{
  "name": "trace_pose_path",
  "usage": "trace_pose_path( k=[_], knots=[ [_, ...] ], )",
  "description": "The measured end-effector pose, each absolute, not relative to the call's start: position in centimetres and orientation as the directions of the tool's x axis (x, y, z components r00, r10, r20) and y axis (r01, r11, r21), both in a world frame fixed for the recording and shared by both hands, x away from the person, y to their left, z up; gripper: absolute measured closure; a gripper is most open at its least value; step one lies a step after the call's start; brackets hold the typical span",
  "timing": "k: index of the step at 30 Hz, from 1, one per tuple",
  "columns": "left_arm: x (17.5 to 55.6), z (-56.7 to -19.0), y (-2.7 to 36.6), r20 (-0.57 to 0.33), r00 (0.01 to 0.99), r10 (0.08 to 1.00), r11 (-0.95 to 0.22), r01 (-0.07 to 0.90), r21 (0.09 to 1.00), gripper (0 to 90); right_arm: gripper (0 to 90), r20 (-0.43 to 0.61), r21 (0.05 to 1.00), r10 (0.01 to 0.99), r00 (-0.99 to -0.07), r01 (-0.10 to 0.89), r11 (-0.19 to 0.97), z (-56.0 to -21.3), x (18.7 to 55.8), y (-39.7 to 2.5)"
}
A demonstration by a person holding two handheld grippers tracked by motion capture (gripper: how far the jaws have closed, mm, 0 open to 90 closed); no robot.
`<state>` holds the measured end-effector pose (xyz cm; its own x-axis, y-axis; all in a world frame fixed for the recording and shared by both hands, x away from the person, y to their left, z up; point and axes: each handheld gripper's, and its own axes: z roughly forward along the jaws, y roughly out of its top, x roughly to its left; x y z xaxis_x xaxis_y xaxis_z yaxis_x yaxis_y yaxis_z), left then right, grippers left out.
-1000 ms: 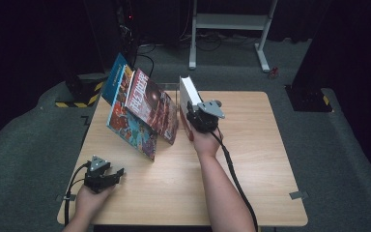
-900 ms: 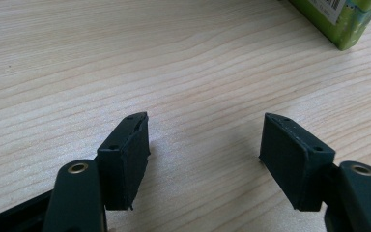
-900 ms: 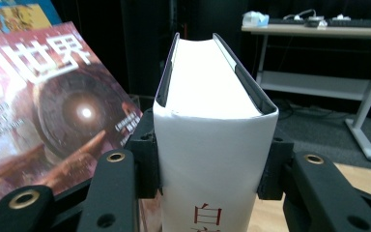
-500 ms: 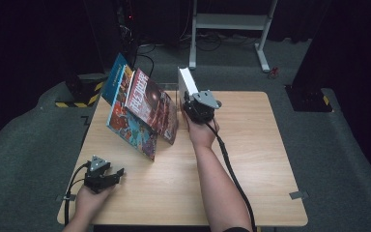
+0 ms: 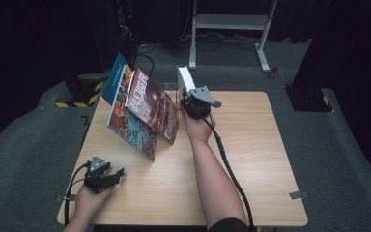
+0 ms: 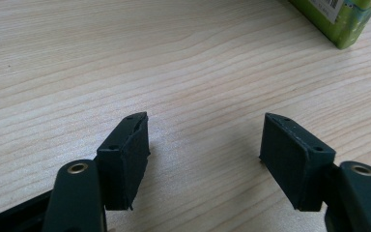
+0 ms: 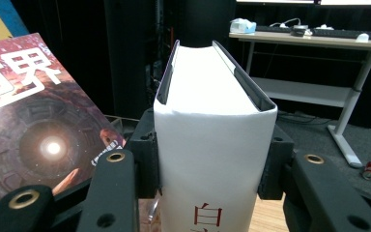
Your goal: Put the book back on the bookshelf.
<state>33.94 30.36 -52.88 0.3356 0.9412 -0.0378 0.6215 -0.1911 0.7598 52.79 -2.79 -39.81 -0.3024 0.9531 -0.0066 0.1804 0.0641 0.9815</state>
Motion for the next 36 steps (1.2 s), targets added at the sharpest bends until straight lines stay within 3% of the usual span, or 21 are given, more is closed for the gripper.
trace_pose_path(
  k=[36],
  knots=[
    [33.9, -52.9, 30.3, -0.027, 0.335, 0.942, -0.199, 0.620, 0.759, 34.7, 53.3, 0.044, 0.979, 0.957, -0.288, 0.201, 0.016, -41.2, 53.3, -3.2]
  ],
)
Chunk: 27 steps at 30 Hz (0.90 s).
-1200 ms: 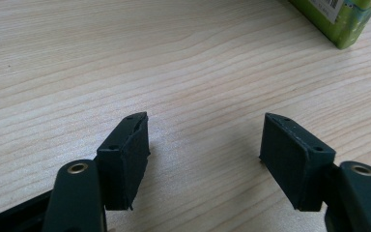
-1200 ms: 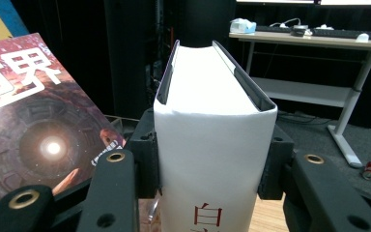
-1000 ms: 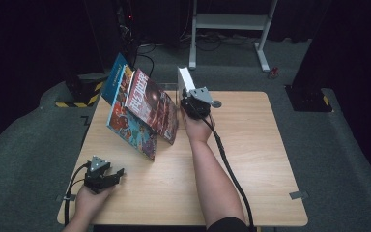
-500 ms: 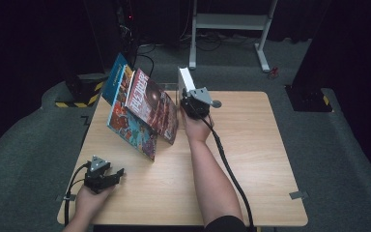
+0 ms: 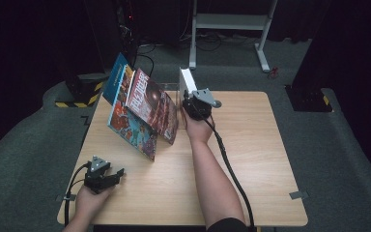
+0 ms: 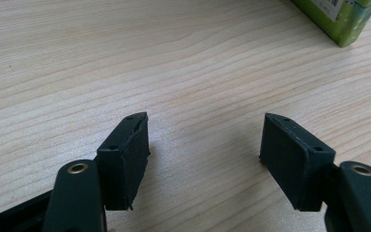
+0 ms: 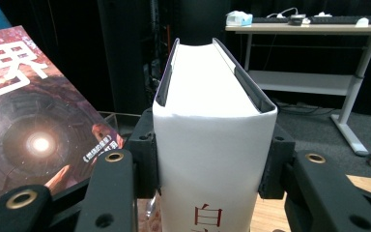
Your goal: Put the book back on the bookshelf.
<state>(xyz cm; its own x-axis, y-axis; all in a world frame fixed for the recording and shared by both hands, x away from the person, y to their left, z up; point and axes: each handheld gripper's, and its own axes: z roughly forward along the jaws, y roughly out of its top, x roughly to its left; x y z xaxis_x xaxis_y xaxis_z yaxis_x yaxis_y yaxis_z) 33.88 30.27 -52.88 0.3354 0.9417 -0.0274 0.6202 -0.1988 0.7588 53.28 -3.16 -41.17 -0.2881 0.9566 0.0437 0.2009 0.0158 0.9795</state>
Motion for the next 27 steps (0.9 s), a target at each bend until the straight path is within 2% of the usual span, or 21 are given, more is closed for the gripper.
trace_pose_path(
  k=[6, 13, 27],
  knots=[
    [33.9, -52.9, 30.3, -0.026, 0.336, 0.942, -0.200, 0.620, 0.759, 34.6, 50.6, 0.081, 0.979, 0.952, -0.295, 0.205, -0.020, -41.4, 53.0, -3.4],
    [33.9, -52.9, 30.2, -0.026, 0.336, 0.942, -0.200, 0.620, 0.759, 34.6, 37.4, 0.105, 0.976, 0.944, -0.312, 0.216, -0.037, -41.2, 53.0, -3.7],
    [33.9, -52.9, 30.2, -0.018, 0.339, 0.941, -0.209, 0.620, 0.757, 34.6, 19.8, 0.093, 0.978, 0.932, -0.350, 0.209, -0.019, -40.7, 51.9, -3.8]
  ],
)
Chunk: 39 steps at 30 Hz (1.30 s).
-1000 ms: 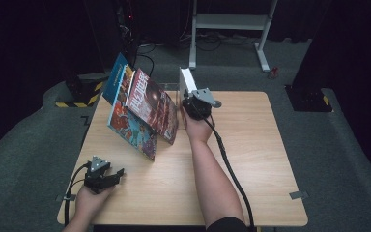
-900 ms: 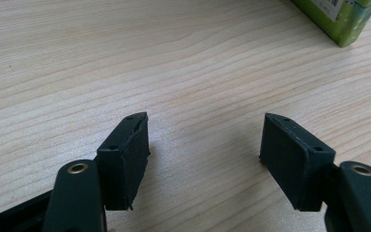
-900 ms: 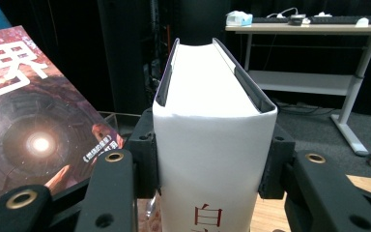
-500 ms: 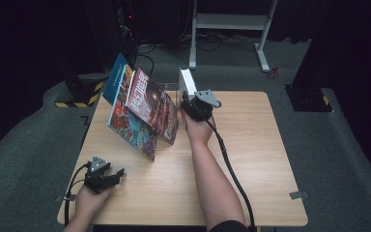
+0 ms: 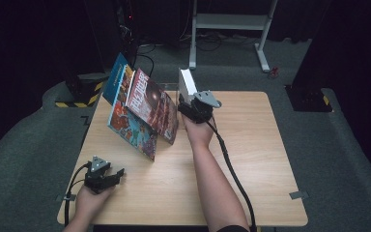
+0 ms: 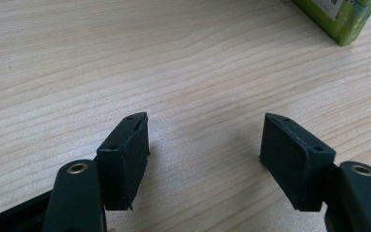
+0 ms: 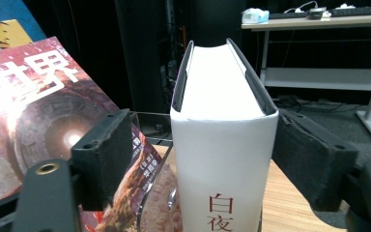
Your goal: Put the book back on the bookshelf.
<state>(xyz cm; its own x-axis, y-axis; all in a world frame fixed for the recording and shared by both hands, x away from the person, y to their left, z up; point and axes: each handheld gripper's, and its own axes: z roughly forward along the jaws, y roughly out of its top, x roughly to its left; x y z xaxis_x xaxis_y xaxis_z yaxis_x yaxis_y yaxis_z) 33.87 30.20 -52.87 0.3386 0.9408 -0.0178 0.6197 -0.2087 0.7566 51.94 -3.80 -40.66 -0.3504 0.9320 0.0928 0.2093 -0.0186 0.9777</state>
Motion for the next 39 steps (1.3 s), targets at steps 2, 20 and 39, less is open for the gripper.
trace_pose_path(
  k=[2, 20, 39],
  knots=[
    [33.9, -52.9, 30.2, -0.017, 0.338, 0.941, -0.208, 0.618, 0.758, 34.6, 17.0, 0.098, 0.977, 0.927, -0.362, 0.211, -0.021, -40.6, 51.7, -4.1],
    [33.9, -52.9, 30.0, -0.008, 0.337, 0.941, -0.215, 0.619, 0.756, 34.6, 13.2, 0.087, 0.980, 0.919, -0.385, 0.199, -0.009, -40.2, 47.8, -6.0],
    [34.0, -52.9, 30.1, -0.021, 0.344, 0.939, -0.210, 0.620, 0.756, 32.3, 11.3, 0.055, 0.977, 0.907, -0.417, 0.211, 0.038, -40.6, 44.9, -7.5]
  ],
)
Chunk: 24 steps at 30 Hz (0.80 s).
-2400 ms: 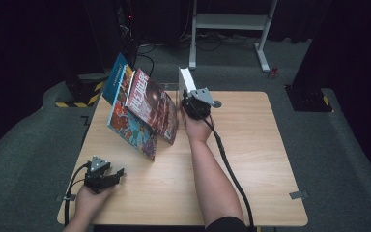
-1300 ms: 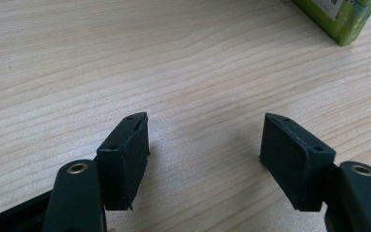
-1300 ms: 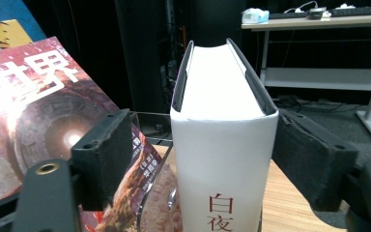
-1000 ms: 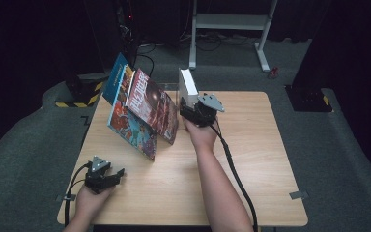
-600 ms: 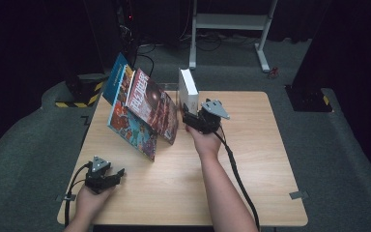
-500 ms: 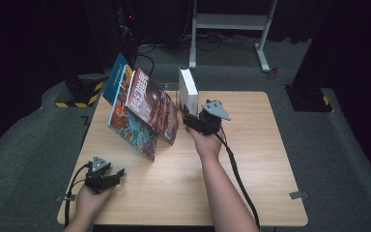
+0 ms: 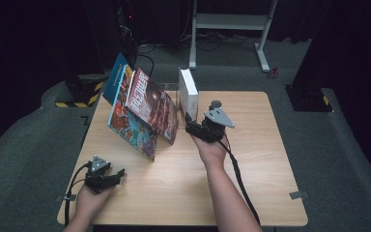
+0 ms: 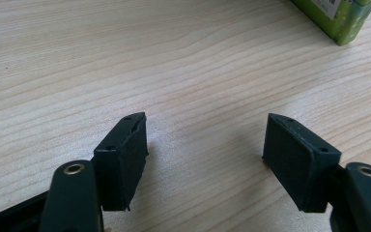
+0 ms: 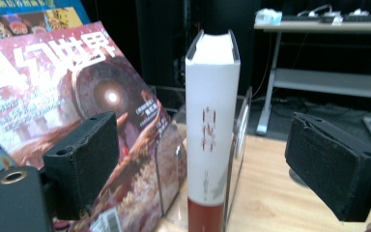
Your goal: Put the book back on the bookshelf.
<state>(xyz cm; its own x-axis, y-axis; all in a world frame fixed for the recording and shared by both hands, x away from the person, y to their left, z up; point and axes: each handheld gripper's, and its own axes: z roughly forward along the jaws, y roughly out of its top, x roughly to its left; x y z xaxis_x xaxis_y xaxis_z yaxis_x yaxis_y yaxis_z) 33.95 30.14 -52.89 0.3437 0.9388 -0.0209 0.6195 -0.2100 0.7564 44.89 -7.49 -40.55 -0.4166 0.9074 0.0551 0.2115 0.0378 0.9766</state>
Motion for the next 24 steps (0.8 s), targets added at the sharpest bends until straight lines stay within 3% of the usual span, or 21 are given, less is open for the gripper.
trace_pose_path(
  k=[24],
  knots=[
    [34.1, -52.9, 30.1, -0.029, 0.360, 0.933, -0.217, 0.625, 0.749, 22.1, 10.9, 0.000, 0.952, 0.927, -0.375, 0.284, 0.115, -44.5, 40.4, -13.2]
  ],
)
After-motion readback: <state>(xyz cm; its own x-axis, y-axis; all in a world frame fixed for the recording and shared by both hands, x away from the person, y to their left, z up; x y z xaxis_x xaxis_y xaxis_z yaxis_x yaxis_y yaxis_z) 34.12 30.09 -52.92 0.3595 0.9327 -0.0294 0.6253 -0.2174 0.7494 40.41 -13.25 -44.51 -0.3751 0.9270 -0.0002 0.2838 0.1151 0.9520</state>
